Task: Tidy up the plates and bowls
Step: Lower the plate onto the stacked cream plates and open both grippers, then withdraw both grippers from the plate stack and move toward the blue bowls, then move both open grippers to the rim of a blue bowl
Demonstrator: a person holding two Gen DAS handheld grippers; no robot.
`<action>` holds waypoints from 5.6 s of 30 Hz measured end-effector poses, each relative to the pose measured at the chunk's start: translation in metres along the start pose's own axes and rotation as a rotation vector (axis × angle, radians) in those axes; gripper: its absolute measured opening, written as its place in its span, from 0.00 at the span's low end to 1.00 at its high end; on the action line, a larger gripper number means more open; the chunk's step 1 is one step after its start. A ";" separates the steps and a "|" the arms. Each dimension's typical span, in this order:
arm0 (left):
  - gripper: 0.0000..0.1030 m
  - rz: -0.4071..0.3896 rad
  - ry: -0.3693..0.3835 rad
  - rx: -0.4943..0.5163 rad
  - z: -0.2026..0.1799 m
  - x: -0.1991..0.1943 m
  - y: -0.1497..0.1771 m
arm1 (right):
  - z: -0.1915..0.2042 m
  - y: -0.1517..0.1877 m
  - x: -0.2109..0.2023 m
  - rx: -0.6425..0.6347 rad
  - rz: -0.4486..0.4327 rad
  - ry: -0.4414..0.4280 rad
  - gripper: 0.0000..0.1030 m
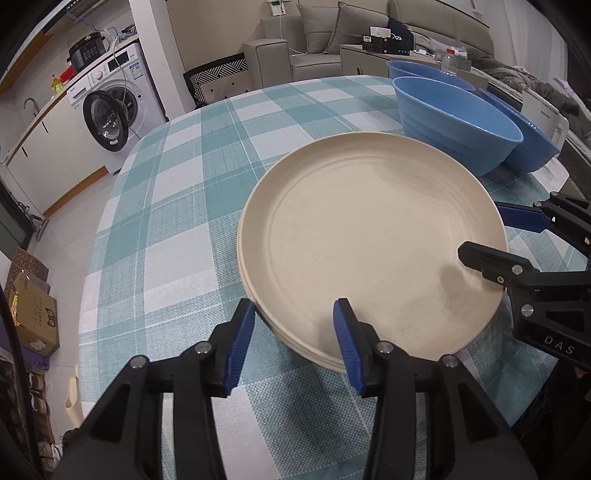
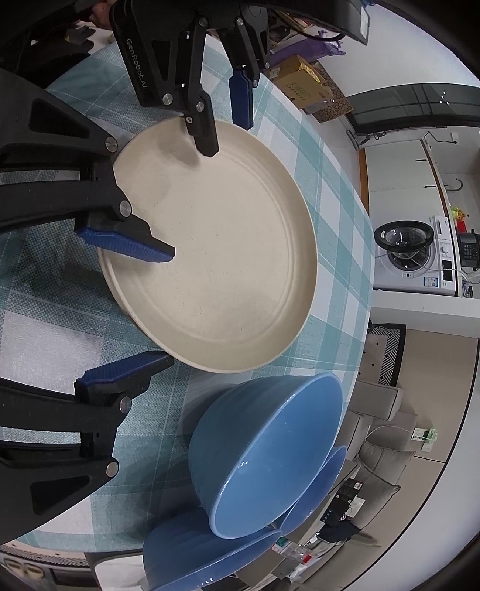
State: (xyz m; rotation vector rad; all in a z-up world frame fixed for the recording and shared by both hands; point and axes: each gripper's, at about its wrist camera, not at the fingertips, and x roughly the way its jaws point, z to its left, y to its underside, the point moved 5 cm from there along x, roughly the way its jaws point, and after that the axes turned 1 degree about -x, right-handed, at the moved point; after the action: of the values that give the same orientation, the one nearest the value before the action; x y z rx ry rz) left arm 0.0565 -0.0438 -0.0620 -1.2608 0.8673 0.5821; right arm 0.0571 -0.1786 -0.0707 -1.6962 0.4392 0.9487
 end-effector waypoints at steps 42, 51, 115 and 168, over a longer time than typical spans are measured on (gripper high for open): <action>1.00 -0.242 0.143 -0.182 0.006 -0.051 -0.041 | -0.035 -0.023 -0.071 0.034 -0.203 -0.036 0.99; 1.00 -0.266 0.133 -0.155 -0.007 -0.062 -0.062 | -0.063 -0.030 -0.098 0.066 -0.263 -0.015 0.99; 1.00 -0.285 0.229 -0.038 -0.075 -0.022 -0.240 | -0.280 -0.103 -0.148 0.315 -0.289 0.181 0.99; 0.93 -0.125 0.286 0.007 -0.112 0.081 -0.308 | -0.350 -0.137 -0.007 0.375 -0.079 0.142 0.99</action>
State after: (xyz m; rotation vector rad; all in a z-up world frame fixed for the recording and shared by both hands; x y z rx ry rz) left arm 0.3194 -0.2303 0.0392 -1.4026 1.0167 0.3023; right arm 0.2785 -0.4568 0.0523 -1.4305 0.6000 0.6430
